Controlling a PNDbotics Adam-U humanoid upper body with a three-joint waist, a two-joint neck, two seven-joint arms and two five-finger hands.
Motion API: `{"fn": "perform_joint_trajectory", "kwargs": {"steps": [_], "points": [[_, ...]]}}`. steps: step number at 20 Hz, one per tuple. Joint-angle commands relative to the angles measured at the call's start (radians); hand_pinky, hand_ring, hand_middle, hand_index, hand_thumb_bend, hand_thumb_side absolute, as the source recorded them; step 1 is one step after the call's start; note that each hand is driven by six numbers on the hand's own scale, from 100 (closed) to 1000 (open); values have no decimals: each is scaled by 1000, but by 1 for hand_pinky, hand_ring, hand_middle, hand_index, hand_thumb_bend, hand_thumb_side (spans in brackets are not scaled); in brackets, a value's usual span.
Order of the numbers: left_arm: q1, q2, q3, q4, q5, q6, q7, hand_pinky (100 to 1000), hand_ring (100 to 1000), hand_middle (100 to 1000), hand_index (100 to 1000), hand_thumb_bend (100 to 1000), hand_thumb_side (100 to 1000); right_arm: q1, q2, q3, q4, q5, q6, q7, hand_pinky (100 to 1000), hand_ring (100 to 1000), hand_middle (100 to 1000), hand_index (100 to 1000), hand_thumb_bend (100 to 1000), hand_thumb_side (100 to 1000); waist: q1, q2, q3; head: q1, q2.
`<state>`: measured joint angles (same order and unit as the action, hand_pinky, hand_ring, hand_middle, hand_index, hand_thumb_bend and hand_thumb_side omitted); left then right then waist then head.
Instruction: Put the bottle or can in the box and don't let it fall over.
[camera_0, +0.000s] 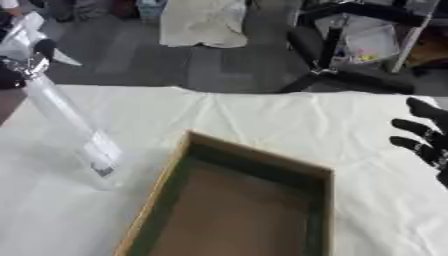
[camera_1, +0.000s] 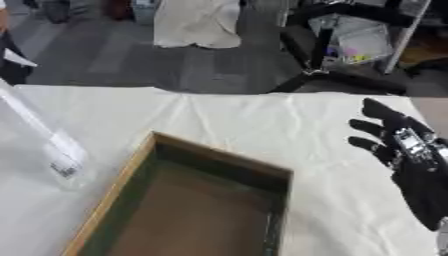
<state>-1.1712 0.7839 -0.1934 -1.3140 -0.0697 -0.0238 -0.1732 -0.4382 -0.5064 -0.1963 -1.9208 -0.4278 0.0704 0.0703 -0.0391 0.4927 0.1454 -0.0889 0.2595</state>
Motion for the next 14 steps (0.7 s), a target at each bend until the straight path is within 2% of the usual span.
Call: {"fn": "perform_joint_trajectory", "kwargs": {"steps": [1,6,14], "points": [[-16,32,11,-32,-10,-6,14,344,192,351,293,100,160,-6,-16,-10,-12,-6,1,1,840,892,987,792,100,629,5,-29,4,2,-6],[-18,40,11,-53,-11,-6,15,325,166,329,276,100,100,-3,-14,-11,-13,-8,6,0,841,892,987,793,100,631,13,-38,7,1,4],[-29,47,18,-76,-5,-9,24,329,156,311,269,100,100,3,-10,-10,-16,-14,18,-1,841,891,986,793,100,618,32,-62,11,-11,32]]}}
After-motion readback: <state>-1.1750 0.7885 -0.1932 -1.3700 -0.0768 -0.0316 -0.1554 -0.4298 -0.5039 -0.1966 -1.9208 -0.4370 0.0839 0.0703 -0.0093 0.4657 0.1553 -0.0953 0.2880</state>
